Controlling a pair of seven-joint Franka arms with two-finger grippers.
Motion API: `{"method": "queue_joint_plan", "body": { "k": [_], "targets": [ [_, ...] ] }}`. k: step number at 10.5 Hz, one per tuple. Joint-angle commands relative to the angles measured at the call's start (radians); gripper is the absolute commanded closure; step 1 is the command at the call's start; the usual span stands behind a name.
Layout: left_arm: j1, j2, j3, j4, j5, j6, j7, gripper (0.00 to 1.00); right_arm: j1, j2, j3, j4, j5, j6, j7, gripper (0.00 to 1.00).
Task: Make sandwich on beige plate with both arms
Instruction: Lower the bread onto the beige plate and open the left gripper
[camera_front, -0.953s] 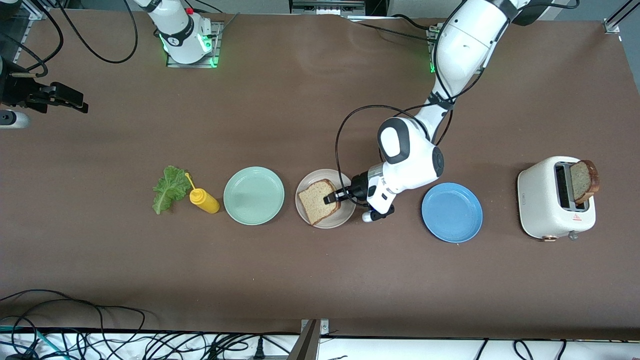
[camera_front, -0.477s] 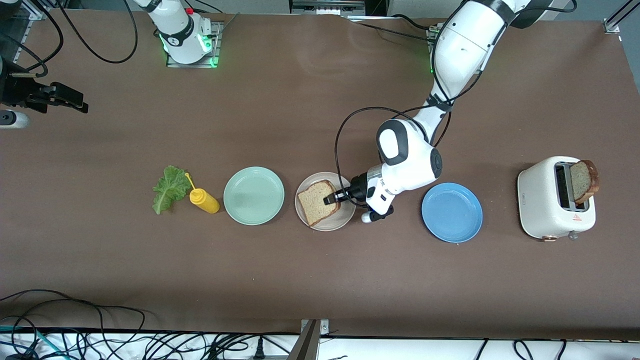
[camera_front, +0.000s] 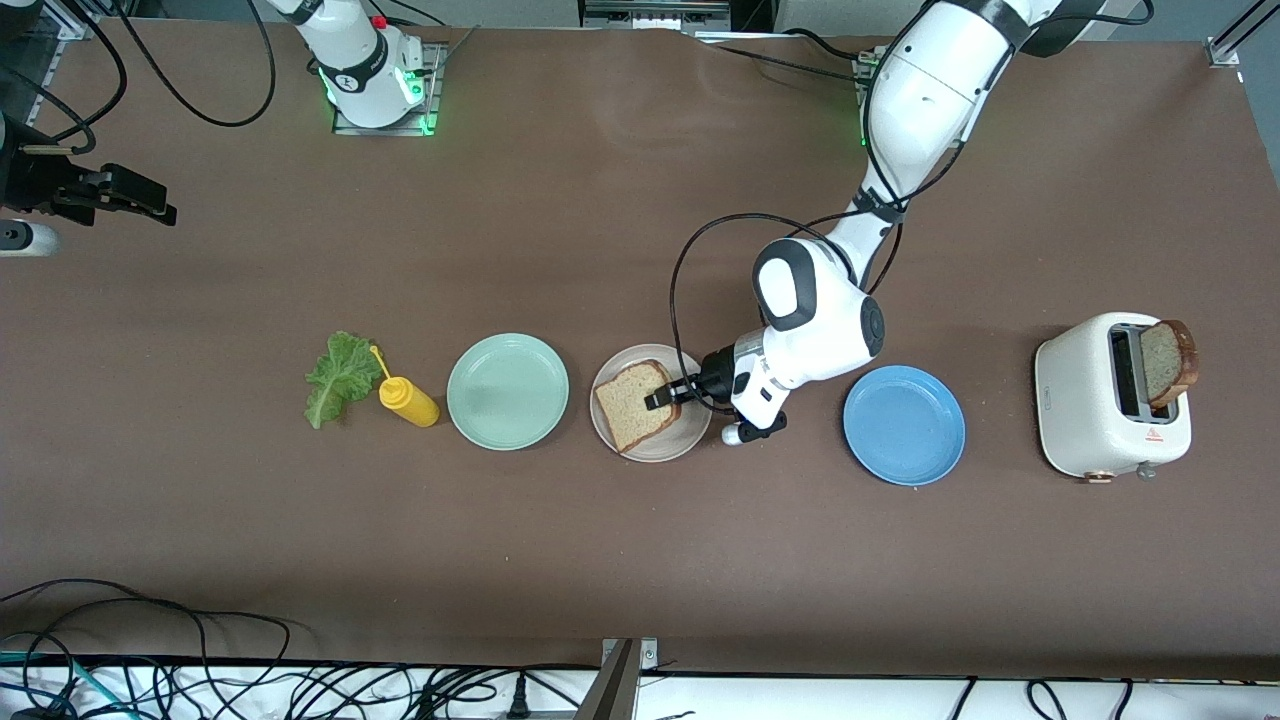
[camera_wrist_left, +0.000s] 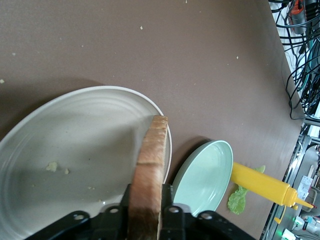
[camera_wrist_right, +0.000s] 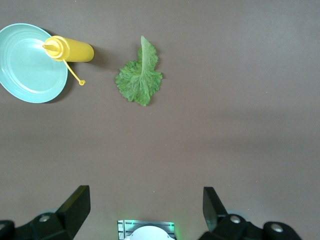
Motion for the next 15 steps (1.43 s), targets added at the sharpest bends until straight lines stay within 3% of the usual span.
{"method": "queue_joint_plan", "body": {
  "k": [1,7,15],
  "targets": [
    [-0.003,0.008,0.001,0.010,-0.032,0.014,0.050,0.00,-0.003,0.005,-0.002,0.017,0.014,-0.017,-0.009,0.00],
    [0.030,0.007,0.005,-0.007,0.040,0.014,0.050,0.00,-0.004,0.005,-0.002,0.017,0.014,-0.020,-0.009,0.00],
    [0.091,-0.088,0.023,-0.073,0.186,0.009,0.040,0.00,-0.003,0.005,-0.002,0.016,0.014,-0.022,0.000,0.00]
  ]
}}
